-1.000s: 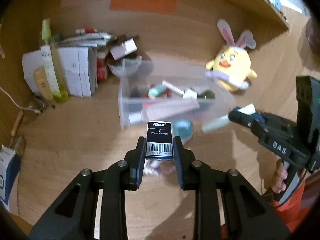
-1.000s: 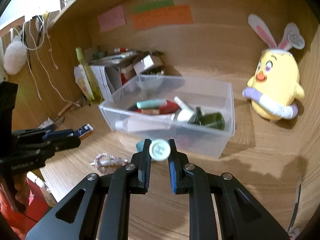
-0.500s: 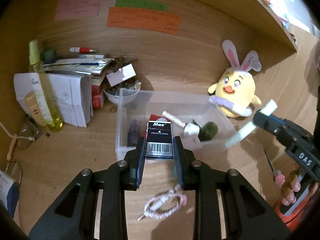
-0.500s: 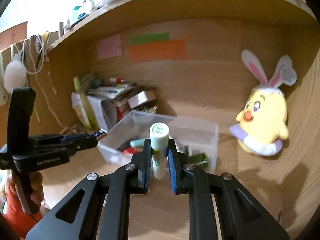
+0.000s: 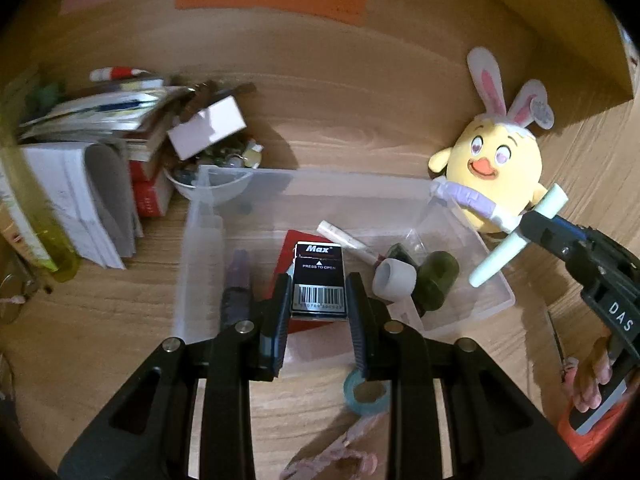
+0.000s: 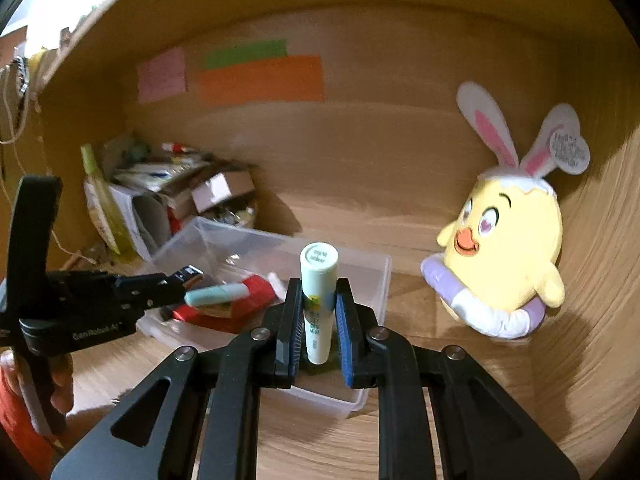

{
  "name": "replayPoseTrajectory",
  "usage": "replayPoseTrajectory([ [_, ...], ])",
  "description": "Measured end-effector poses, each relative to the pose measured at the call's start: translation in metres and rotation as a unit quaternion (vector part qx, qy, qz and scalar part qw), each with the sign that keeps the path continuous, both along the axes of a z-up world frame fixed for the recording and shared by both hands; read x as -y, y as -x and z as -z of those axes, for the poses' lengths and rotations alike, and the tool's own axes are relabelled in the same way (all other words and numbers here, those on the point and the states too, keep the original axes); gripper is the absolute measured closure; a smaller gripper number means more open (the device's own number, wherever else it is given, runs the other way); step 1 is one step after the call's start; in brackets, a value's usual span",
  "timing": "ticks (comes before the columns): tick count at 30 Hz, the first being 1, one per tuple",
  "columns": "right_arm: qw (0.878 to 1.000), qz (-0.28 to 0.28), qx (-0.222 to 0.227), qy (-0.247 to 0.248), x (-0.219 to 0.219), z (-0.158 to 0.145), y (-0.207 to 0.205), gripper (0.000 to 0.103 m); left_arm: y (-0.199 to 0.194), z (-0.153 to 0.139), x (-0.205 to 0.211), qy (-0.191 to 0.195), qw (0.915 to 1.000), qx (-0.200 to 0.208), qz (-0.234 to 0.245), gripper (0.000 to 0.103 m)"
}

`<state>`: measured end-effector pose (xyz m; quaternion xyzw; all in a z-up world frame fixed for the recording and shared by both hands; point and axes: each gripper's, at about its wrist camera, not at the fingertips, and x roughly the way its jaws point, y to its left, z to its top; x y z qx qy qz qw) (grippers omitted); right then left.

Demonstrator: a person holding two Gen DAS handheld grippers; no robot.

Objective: Organize objects
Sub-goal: 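Carry the staple box into the bin with the left tool while the right carries the green tube over it, then release the pale green tube into the bin with the right tool while the left moves back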

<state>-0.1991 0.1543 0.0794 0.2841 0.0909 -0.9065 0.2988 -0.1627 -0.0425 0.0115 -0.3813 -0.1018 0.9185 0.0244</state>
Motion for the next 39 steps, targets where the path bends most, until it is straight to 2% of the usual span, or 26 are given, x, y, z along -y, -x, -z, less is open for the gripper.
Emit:
replayPoseTrajectory([
  [13, 0.998, 0.010, 0.040, -0.037, 0.005, 0.026, 0.029, 0.089, 0.027, 0.018, -0.015, 0.033, 0.9989, 0.030, 0.016, 0.075],
  [15, 0.998, 0.007, 0.046, -0.039, 0.009, 0.028, 0.032, 0.089, 0.026, 0.017, -0.013, 0.030, 0.9990, 0.030, 0.013, 0.071],
  [17, 0.998, 0.007, 0.049, -0.044, 0.013, 0.032, 0.035, 0.089, 0.022, 0.014, -0.010, 0.024, 0.9994, 0.024, 0.007, 0.060],
  [23, 0.997, 0.004, 0.057, -0.057, 0.023, 0.040, 0.041, 0.089, 0.006, 0.000, -0.003, 0.028, 0.9996, -0.003, -0.005, 0.041],
  [29, 0.996, -0.003, 0.065, -0.068, 0.033, 0.046, 0.044, 0.089, -0.018, -0.004, 0.013, 0.015, 0.9998, -0.003, -0.012, 0.037],
  [36, 0.995, -0.008, 0.077, -0.066, 0.038, 0.053, 0.043, 0.089, -0.045, -0.004, 0.021, 0.029, 0.9992, -0.008, -0.025, 0.031],
  [39, 0.995, -0.002, 0.074, -0.073, 0.037, 0.052, 0.038, 0.084, -0.053, -0.002, 0.020, 0.037, 0.9990, -0.007, -0.025, 0.031],
])
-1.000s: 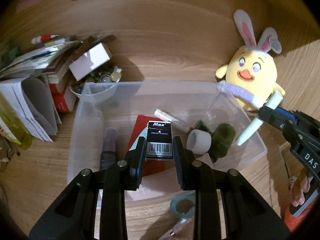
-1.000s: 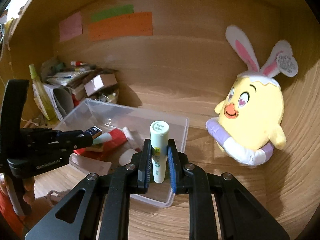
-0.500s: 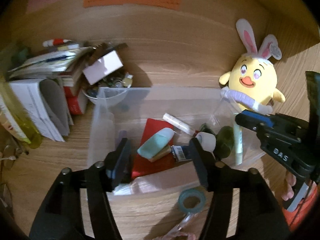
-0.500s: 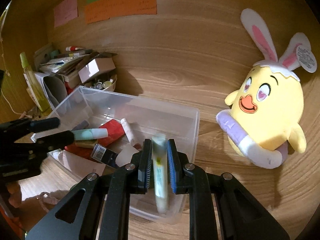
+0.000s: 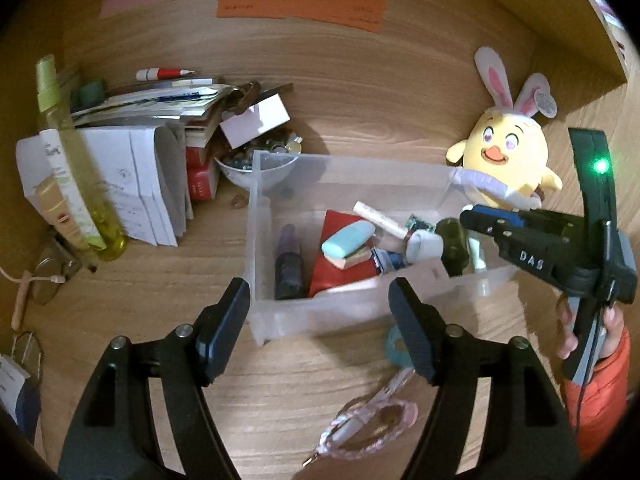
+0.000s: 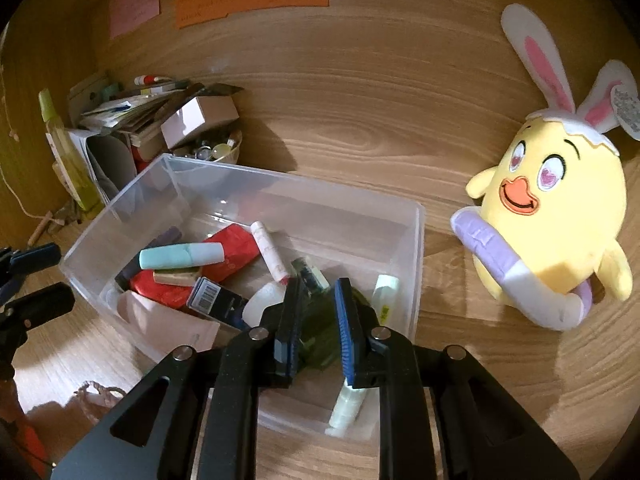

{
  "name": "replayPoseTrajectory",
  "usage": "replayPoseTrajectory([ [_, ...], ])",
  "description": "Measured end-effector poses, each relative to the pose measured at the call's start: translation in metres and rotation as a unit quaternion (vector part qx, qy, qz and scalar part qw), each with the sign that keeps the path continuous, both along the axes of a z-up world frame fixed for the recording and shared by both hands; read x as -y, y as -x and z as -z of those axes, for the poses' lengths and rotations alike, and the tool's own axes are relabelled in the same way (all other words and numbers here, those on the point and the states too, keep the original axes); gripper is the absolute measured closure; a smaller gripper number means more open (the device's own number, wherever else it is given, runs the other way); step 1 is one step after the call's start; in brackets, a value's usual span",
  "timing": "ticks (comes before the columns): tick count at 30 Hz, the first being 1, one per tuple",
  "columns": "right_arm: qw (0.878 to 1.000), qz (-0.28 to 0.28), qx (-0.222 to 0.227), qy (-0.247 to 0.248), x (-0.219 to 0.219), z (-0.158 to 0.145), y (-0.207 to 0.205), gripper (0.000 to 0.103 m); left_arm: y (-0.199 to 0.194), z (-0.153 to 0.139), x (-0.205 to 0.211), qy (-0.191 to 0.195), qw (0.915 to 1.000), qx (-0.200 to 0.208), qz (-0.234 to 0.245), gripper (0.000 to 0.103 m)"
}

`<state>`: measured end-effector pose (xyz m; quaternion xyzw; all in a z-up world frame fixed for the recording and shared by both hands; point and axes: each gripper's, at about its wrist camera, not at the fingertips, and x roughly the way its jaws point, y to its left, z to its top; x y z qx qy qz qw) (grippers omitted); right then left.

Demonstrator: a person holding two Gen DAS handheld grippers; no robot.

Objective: Organize objects
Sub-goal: 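Release the pale green tube into the bin with the right tool while the left moves back, then grasp the teal tape roll with the right tool while the left reaches the pink braided bracelet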

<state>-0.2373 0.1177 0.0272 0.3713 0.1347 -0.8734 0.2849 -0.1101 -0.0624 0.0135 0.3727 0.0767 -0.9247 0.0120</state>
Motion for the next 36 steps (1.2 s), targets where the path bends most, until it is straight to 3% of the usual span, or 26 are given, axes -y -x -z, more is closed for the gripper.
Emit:
replayPoseTrajectory([
  [4, 1.000, 0.002, -0.011, 0.012, -0.010, -0.010, -0.014, 0.070, -0.013, 0.004, -0.003, 0.019, 0.9998, 0.003, 0.002, 0.031],
  [15, 0.998, -0.021, -0.015, 0.057, -0.029, -0.026, -0.068, 0.064, -0.040, 0.036, -0.008, 0.016, 0.9984, 0.052, 0.017, 0.031],
  [23, 0.998, -0.052, 0.008, 0.042, -0.018, -0.004, -0.093, 0.064, -0.051, 0.060, -0.024, -0.007, 0.9958, 0.082, 0.040, 0.031],
  [36, 0.993, -0.093, 0.076, -0.009, 0.042, 0.053, -0.083, 0.064, -0.067, 0.070, -0.024, -0.018, 0.9935, 0.092, 0.064, 0.025],
])
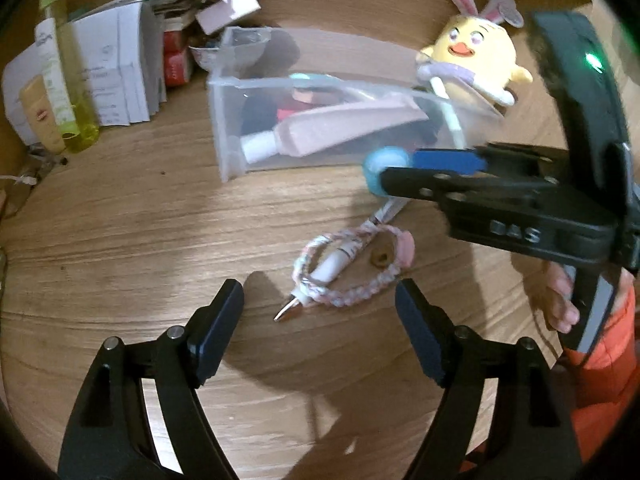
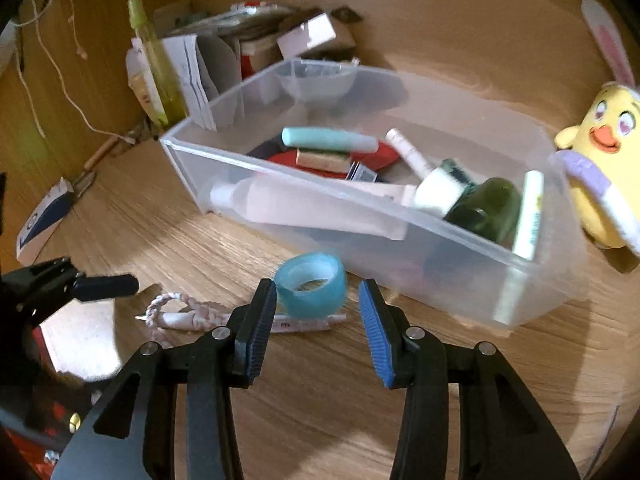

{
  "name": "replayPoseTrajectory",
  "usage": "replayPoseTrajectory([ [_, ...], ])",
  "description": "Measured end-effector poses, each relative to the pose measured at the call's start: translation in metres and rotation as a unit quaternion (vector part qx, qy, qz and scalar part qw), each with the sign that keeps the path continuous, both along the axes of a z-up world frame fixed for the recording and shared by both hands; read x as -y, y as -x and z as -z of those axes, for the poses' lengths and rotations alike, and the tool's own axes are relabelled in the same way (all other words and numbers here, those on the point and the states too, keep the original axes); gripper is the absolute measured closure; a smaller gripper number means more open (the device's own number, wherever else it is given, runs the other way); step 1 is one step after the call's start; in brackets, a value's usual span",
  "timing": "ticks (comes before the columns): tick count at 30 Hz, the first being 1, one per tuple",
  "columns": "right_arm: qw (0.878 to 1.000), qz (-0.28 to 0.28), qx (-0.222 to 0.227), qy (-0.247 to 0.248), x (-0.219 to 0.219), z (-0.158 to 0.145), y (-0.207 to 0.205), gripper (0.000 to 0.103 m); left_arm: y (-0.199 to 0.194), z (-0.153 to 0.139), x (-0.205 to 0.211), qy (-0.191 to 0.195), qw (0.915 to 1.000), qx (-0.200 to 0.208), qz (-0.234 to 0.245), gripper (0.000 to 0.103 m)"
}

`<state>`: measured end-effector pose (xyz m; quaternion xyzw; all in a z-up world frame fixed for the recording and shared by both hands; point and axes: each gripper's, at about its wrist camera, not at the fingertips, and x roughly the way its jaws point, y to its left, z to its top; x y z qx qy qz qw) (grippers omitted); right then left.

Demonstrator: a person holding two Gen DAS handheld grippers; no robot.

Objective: Organize objects
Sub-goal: 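Grasp the teal tape roll with the right tool while the left reaches the pink braided bracelet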

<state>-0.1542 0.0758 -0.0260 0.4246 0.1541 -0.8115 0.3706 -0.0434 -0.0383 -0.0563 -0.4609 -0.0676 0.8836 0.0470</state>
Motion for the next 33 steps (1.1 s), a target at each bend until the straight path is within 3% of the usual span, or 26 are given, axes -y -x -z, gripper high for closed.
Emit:
replayPoseTrajectory([
  [6, 1.000, -0.004, 0.013, 0.008, 0.000, 0.004, 0.003, 0.067, 0.004, 0.003, -0.011, 0.010, 0.9999, -0.002, 0.011, 0.024],
  [16, 0.999, 0.018, -0.018, 0.048, -0.033, -0.024, -0.008, 0.067, 0.018, 0.003, -0.027, 0.027, 0.9993, 0.001, 0.024, 0.023],
  [25, 0.995, 0.051, -0.025, 0.082, -0.078, -0.036, -0.011, 0.067, 0.039, 0.007, -0.047, 0.079, 0.9966, 0.010, 0.020, 0.024],
  [29, 0.994, 0.057, -0.026, 0.092, -0.089, -0.036, -0.012, 0.067, 0.037, 0.005, -0.044, 0.076, 0.9971, 0.004, 0.012, 0.039],
  [33, 0.993, 0.062, -0.021, 0.100, -0.098, -0.035, -0.011, 0.067, 0.033, 0.001, -0.038, 0.061, 0.9982, 0.001, 0.001, 0.046],
])
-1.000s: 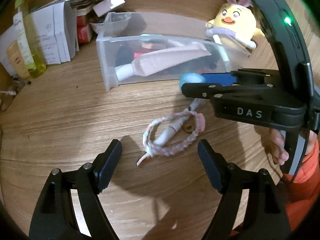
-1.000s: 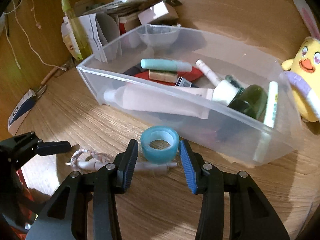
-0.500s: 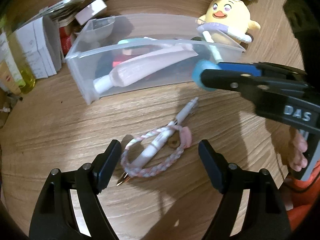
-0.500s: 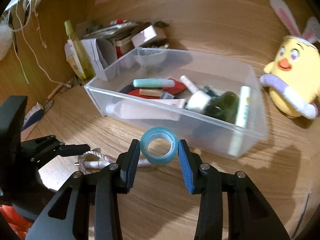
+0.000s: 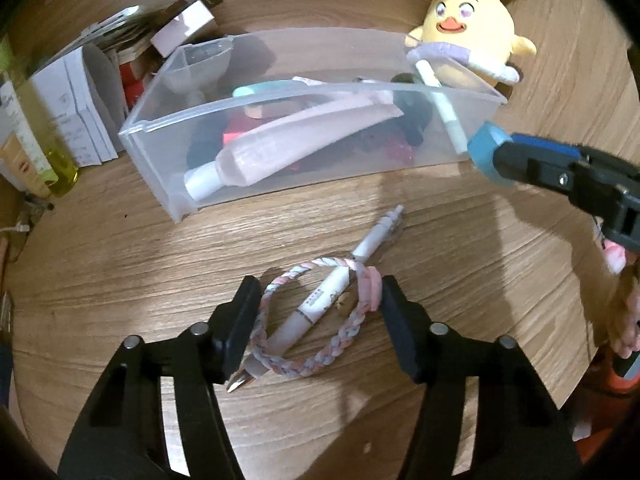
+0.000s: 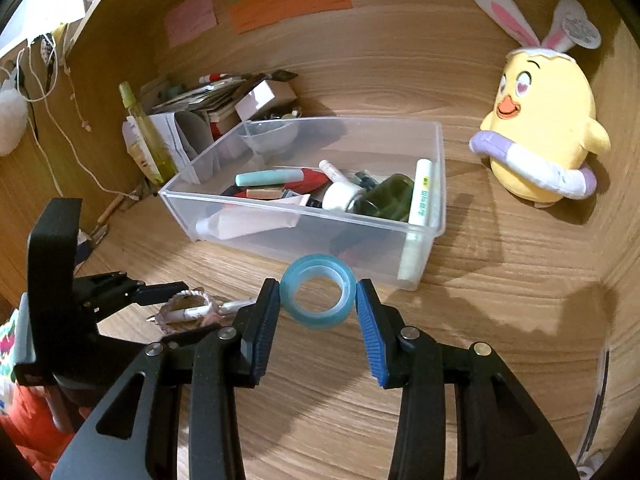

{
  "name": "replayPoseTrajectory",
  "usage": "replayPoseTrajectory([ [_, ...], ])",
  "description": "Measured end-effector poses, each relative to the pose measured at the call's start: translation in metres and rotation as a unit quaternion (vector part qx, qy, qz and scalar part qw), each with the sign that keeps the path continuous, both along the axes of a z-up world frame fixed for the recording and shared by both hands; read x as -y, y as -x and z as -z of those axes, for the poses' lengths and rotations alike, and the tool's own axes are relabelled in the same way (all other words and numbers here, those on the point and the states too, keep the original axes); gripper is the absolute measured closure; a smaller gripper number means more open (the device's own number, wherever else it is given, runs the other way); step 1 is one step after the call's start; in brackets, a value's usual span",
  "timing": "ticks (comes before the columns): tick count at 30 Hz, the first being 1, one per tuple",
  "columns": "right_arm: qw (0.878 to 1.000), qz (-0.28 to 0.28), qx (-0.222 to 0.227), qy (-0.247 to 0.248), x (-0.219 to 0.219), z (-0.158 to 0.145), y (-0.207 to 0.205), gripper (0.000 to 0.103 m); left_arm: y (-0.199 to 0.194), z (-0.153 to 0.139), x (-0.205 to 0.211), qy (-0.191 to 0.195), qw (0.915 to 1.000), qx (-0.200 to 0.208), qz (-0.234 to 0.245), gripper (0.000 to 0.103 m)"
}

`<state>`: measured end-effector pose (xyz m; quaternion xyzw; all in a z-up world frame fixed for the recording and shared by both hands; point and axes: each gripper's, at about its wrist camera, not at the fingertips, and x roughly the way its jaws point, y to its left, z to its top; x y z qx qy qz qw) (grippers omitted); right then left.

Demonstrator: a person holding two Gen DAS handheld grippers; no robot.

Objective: Organize objects
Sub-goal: 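Grasp the pink braided bracelet with the left tool while the right lifts the tape roll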

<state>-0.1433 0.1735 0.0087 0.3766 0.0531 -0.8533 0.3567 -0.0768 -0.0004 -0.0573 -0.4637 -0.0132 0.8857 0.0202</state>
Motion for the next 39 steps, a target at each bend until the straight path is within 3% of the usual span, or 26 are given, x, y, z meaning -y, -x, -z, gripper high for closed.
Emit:
replayPoseTrajectory([
  [7, 1.000, 0.002, 0.005, 0.006, -0.004, 0.003, -0.001, 0.067, -0.010, -0.015, 0.000, -0.005, 0.9996, -0.026, -0.007, 0.052],
  [11, 1.000, 0.003, 0.007, 0.008, -0.005, 0.004, -0.001, 0.067, -0.013, -0.019, -0.001, -0.004, 0.9994, -0.034, -0.004, 0.070],
  [14, 1.000, 0.004, 0.005, 0.009, -0.006, 0.003, -0.002, 0.067, -0.014, -0.021, 0.001, -0.009, 0.9993, -0.035, -0.006, 0.075],
  [19, 1.000, 0.008, 0.003, 0.007, -0.007, 0.002, -0.004, 0.067, -0.020, -0.026, 0.008, -0.048, 0.9982, -0.034, -0.002, 0.075],
  [28, 1.000, 0.023, 0.010, 0.019, -0.018, 0.000, -0.002, 0.067, -0.024, -0.025, -0.041, -0.026, 0.9970, -0.025, 0.068, 0.075],
  [33, 0.999, 0.029, 0.002, 0.019, -0.028, -0.004, -0.006, 0.067, -0.008, -0.008, -0.047, -0.022, 0.9980, 0.005, 0.060, 0.075],
  [39, 0.999, 0.027, -0.019, 0.017, -0.031, -0.015, -0.011, 0.067, 0.000, -0.004, -0.047, -0.019, 0.9988, -0.004, 0.044, 0.077],
])
